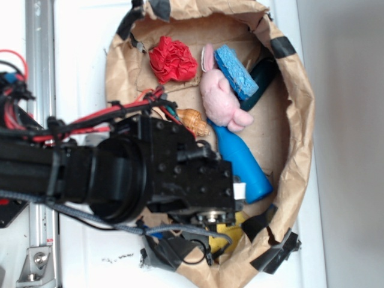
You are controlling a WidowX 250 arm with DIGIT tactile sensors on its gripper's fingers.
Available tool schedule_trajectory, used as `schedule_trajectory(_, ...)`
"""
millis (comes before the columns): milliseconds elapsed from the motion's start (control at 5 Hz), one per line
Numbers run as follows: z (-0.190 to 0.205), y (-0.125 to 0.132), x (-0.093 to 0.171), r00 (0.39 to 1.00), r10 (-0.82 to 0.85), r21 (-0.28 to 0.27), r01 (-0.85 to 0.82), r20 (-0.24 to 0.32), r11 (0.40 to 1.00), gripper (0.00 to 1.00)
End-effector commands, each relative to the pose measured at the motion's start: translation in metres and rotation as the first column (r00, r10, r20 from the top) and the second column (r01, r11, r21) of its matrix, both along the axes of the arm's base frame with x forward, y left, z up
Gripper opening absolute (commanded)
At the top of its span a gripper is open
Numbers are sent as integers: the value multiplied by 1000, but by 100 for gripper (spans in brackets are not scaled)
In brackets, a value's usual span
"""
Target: Grab the yellow cloth.
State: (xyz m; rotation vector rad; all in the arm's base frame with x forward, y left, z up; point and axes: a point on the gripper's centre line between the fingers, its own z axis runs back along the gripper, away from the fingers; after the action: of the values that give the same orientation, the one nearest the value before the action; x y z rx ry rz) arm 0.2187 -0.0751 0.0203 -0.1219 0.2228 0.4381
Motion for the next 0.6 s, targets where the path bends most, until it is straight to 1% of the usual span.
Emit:
schedule_trajectory(0, 41, 36, 8, 956, -120, 93, 98, 267, 991, 0)
schedule_trajectory(200, 82, 64, 25, 946, -134, 166, 87, 297, 982, 0)
schedule_trajectory(400, 134, 77, 42, 907, -207, 223, 130, 368, 966, 0)
